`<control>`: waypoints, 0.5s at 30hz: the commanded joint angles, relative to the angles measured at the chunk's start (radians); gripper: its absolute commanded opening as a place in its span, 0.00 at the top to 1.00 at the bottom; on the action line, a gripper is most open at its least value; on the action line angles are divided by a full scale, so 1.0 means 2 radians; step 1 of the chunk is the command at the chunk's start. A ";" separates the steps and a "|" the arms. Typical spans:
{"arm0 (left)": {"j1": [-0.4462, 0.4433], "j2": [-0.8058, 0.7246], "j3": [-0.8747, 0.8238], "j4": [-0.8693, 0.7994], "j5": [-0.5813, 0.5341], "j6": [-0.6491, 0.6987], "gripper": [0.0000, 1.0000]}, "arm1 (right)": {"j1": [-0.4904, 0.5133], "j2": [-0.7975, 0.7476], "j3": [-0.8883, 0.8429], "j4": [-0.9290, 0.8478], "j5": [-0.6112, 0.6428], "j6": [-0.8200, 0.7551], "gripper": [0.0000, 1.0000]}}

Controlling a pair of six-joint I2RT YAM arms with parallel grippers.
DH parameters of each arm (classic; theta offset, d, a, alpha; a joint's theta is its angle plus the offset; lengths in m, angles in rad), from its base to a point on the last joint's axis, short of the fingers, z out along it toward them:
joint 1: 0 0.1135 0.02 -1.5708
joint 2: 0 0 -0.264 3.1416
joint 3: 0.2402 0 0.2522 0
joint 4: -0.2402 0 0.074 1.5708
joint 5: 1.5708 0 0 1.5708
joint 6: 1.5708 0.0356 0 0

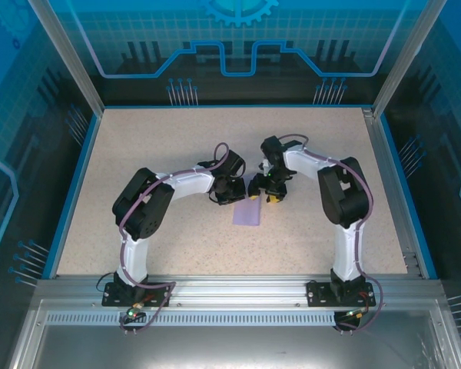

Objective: Fold a paper plane with a square sheet of paper (pick it up from the middle)
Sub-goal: Hold the square sheet of paper at the center of the table.

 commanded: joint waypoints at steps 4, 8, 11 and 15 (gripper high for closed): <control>-0.002 0.027 -0.007 -0.015 -0.008 0.017 1.00 | -0.059 -0.098 -0.097 0.158 -0.099 0.034 0.61; -0.002 0.031 0.000 -0.018 -0.005 0.022 1.00 | -0.051 -0.111 -0.132 0.201 -0.129 0.042 0.94; -0.002 0.032 -0.001 -0.017 -0.005 0.021 1.00 | -0.051 -0.123 -0.171 0.256 -0.153 0.064 0.98; -0.002 0.031 -0.002 -0.018 -0.004 0.021 1.00 | -0.045 -0.123 -0.197 0.321 -0.211 0.081 1.00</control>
